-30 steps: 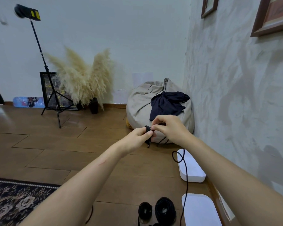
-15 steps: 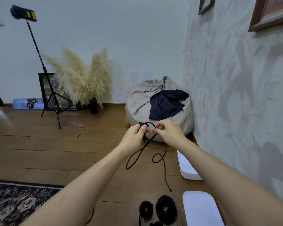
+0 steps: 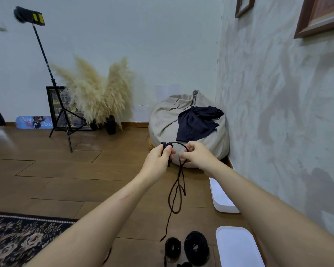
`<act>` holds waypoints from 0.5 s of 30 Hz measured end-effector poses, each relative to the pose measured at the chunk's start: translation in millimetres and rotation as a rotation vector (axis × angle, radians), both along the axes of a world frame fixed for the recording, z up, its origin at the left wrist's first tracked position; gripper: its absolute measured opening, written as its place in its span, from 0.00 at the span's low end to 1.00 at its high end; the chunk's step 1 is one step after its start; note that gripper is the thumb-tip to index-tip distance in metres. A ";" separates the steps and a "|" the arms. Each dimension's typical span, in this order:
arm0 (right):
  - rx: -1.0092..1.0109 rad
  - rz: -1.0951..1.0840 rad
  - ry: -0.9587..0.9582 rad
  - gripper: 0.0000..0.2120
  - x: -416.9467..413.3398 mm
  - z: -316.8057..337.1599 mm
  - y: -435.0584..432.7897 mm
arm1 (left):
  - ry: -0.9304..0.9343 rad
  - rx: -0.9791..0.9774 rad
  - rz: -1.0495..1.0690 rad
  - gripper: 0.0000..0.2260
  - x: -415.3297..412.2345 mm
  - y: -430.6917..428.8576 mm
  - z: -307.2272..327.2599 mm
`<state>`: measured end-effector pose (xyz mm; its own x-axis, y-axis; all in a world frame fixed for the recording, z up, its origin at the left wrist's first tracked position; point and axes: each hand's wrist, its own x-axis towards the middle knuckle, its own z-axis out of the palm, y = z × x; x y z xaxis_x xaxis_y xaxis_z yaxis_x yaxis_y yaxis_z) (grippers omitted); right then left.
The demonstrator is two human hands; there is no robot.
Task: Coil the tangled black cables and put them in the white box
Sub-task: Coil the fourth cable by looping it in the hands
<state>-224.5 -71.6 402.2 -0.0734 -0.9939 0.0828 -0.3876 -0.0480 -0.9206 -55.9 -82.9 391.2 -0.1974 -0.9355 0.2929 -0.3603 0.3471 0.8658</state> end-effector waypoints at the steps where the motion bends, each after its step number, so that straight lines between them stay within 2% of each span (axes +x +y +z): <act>1: -0.002 0.000 0.022 0.06 0.3 -0.5 -0.2 | 0.000 -0.003 -0.003 0.14 -0.3 0.2 -0.2; 6: 0.048 0.041 -0.071 0.13 -1.1 -4.6 -5.1 | -0.006 -0.011 0.003 0.14 -0.6 -3.4 -2.7; 11: 0.008 0.149 0.032 0.19 -7.7 -2.6 -3.8 | -0.034 -0.008 0.030 0.14 2.5 -6.1 -5.8; 15: -0.021 0.195 0.063 0.19 -10.9 5.5 2.9 | -0.080 -0.019 0.030 0.13 1.7 -4.6 -6.1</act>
